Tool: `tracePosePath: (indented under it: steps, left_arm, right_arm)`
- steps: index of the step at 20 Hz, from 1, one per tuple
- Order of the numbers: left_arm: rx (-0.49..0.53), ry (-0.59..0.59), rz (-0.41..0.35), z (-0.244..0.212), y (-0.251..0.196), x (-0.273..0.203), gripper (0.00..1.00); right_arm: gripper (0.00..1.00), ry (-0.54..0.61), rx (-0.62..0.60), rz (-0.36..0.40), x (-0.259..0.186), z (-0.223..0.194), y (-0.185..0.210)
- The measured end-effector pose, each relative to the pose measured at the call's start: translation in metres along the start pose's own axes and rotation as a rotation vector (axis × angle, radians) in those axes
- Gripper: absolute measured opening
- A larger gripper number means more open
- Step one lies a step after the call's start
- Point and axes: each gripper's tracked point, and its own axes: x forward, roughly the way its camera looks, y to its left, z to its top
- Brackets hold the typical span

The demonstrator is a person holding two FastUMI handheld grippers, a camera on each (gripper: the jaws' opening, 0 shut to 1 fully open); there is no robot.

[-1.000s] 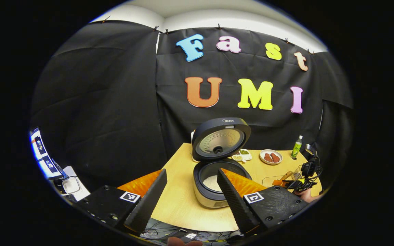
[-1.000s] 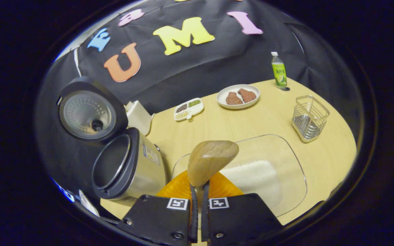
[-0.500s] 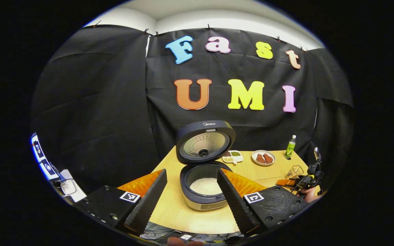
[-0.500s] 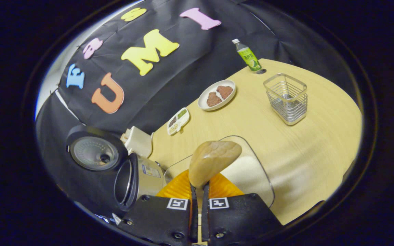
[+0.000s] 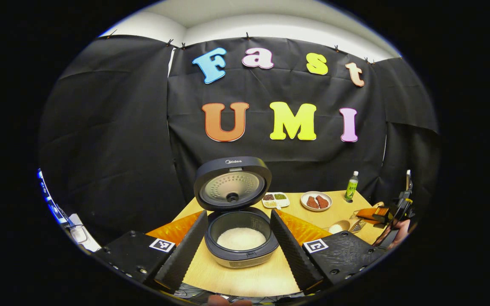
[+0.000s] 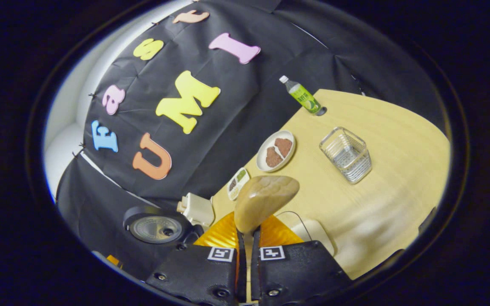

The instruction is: Close the left gripper, press the button to open the rice cooker; take a wooden spoon from the chopstick holder with the right hand, scoop a spoonful of rice and pour it into the rice cooker, then put the wooden spoon back into the chopstick holder.

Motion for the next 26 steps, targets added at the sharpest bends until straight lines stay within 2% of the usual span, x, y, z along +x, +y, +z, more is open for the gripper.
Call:
tracePosePath:
  steps: [6, 13, 19, 23, 26]
  left_arm:
    - [-0.004, -0.018, 0.032, 0.001, 0.007, -0.008, 0.94]
    - [-0.060, -0.036, 0.092, -0.004, 0.028, -0.039, 0.94]
    - [-0.068, -0.045, 0.104, -0.007, 0.040, -0.048, 0.95]
    - [-0.084, -0.048, 0.093, -0.008, 0.046, -0.050, 0.95]
    - [-0.102, -0.042, 0.079, -0.010, 0.048, -0.049, 0.95]
  right_arm:
    - [0.09, 0.010, -0.002, 0.138, -0.008, 0.017, 0.081]
    - [0.09, 0.127, -0.073, 0.287, 0.027, -0.029, 0.190]
    - [0.09, 0.197, -0.219, 0.279, 0.078, -0.087, 0.230]
    - [0.09, 0.200, -0.401, 0.246, 0.105, -0.121, 0.235]
    - [0.09, 0.208, -0.493, 0.214, 0.115, -0.135, 0.238]
